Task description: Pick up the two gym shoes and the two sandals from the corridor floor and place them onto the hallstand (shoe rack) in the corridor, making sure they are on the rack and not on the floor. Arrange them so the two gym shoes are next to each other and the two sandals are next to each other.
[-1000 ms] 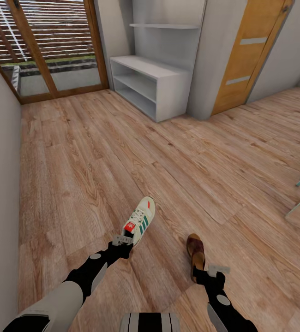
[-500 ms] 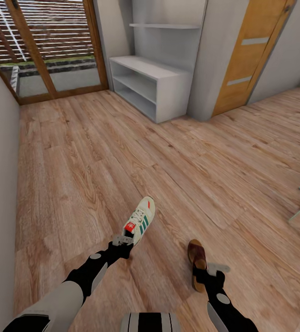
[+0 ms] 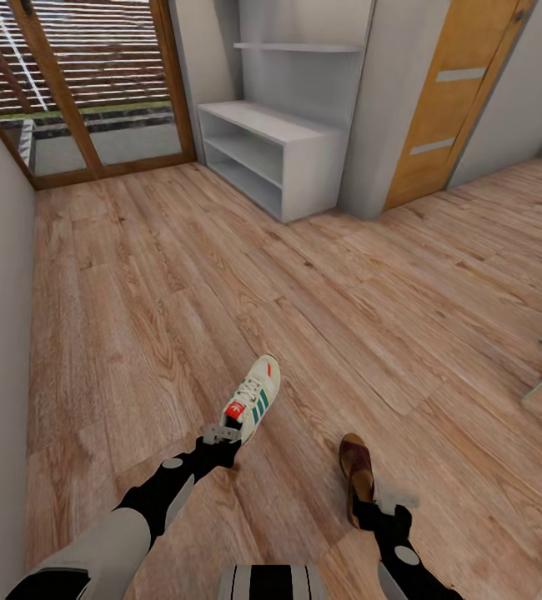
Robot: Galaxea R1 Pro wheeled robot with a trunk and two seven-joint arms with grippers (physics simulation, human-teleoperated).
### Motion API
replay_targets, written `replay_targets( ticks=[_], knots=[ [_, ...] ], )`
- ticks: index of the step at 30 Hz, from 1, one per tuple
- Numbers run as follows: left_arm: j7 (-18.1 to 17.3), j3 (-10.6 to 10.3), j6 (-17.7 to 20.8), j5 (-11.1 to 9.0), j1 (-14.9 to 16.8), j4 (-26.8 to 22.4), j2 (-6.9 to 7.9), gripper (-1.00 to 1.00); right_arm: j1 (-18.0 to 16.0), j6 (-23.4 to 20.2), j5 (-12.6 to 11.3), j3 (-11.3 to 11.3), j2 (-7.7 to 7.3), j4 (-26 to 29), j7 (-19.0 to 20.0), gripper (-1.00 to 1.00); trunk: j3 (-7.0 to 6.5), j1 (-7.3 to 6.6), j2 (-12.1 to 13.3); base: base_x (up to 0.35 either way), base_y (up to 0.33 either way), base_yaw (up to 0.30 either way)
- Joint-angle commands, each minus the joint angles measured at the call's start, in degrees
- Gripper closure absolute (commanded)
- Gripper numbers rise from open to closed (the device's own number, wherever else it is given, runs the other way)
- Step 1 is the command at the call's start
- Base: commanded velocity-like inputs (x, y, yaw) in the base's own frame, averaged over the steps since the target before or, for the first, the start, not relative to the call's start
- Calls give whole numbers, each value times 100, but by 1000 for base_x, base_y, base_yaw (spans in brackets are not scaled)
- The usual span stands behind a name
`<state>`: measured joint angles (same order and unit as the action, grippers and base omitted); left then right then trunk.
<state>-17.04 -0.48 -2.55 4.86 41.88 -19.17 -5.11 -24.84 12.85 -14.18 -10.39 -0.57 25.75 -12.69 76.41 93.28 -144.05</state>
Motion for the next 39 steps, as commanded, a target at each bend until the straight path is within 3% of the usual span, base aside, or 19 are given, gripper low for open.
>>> replay_targets(
  ticks=[1,6,11,33,37,39],
  knots=[
    [-9,2,-26,51,3,1,-1,100,-4,237,-61,-50,1,-217,-34,-100,3,-1,-1,0,0,0],
    [-11,4,-26,51,-1,1,-9,100,-3,1324,-72,-58,25,-751,-38,-100,3,-1,-1,0,0,0],
    [-14,2,-26,54,4,1,-35,100,-3,1676,-74,-59,44,-941,-40,-100,3,-1,-1,0,0,0],
    [-13,-11,-26,68,9,-35,-40,100,-3,1748,-67,-68,57,-968,-26,-100,3,-1,-1,0,0,0],
    [-7,-5,2,60,8,-386,-35,100,-3,1748,-66,-68,57,-967,-24,-100,92,9,-7,0,0,0],
    [-96,-10,84,53,13,-823,-45,100,-3,1744,-66,-73,61,-962,-23,-100,118,12,-8,0,0,0]
  ],
)
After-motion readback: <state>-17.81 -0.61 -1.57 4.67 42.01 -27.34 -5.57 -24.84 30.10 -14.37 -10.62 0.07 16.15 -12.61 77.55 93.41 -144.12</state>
